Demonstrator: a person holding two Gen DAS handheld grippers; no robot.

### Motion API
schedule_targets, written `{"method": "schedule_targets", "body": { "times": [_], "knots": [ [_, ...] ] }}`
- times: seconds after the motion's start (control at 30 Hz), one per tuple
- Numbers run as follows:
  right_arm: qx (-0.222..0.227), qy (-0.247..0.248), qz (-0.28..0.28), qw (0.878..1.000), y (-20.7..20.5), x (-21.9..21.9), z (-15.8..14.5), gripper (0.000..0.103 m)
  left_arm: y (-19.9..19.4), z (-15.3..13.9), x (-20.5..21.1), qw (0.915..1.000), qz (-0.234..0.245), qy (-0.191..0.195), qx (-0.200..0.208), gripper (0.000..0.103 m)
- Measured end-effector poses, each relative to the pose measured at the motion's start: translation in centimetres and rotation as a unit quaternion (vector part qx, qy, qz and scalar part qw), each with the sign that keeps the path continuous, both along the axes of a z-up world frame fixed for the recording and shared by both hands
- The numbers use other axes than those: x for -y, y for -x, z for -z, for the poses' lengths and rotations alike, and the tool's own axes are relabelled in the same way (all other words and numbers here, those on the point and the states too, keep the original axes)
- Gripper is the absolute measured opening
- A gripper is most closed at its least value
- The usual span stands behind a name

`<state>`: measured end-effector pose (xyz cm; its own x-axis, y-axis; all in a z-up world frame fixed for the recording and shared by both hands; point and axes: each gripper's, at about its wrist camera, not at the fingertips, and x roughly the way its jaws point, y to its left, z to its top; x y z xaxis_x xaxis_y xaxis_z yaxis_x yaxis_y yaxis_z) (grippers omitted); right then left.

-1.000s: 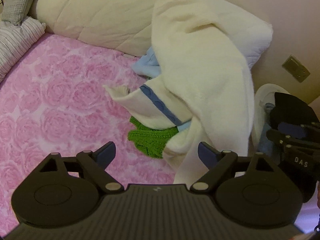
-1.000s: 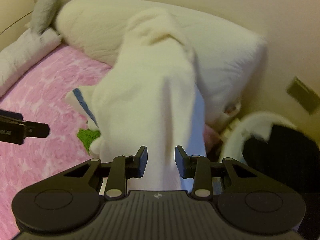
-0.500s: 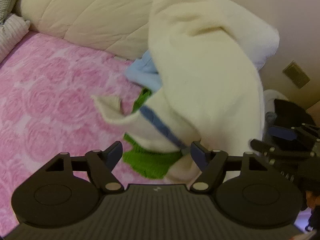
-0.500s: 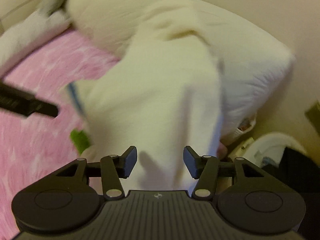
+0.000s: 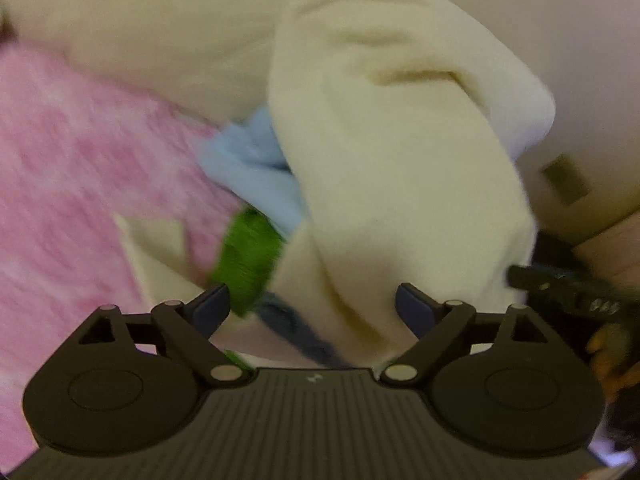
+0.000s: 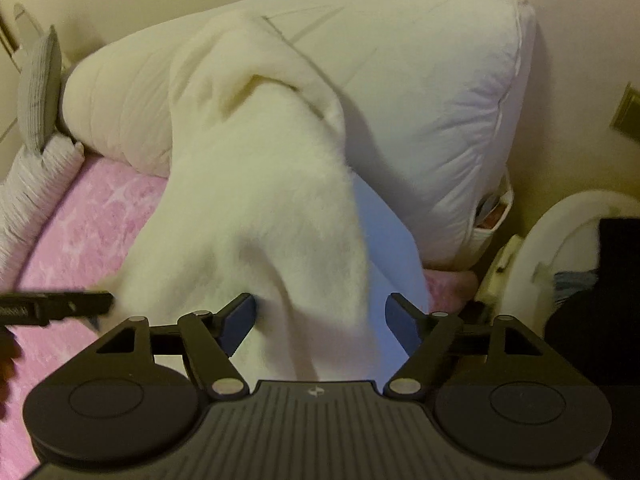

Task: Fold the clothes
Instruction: 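Grasp the cream sweater with the left tool while the right tool grasps it too, then lift the sweater with both tools and lay it onto the open bed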

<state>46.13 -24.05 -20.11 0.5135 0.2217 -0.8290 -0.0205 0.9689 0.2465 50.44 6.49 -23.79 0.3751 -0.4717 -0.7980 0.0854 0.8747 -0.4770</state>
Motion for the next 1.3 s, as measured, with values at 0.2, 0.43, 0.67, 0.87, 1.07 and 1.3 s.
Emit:
{"method": "schedule_targets", "body": {
  "times": [0.2,0.43,0.67,0.87,1.07,1.3],
  "knots": [
    [-0.014,-0.022,-0.023,0.999,-0.2,-0.3,-0.2,0.029,0.6,1.3,-0.8,0.9952,-0.048,0.082,-0.024,0.032],
    [0.008,-0.035,-0.04,0.999,1.3,-0.8,-3.4,0.007,2.9,-2.0,-2.5,0.9907,-0.084,0.107,0.012,0.012],
    [0.088,-0.069,-0.108,0.988,3.6,-3.2,-9.5,0.006,10.1,-7.9,-6.8,0.9766,-0.153,0.128,0.082,0.009],
    [0.155,-0.111,-0.205,0.96,6.7,-7.8,-15.0,0.006,17.8,-13.3,-11.2,0.9525,-0.222,0.147,0.147,0.009],
    [0.185,-0.171,-0.32,0.913,11.6,-15.0,-19.6,0.006,30.3,-17.2,-16.6,0.9175,-0.313,0.141,0.201,0.009],
    [0.171,-0.234,-0.456,0.841,22.7,-27.0,-22.8,0.005,51.4,-19.7,-23.1,0.8553,-0.453,0.096,0.231,0.008]
  ]
}}
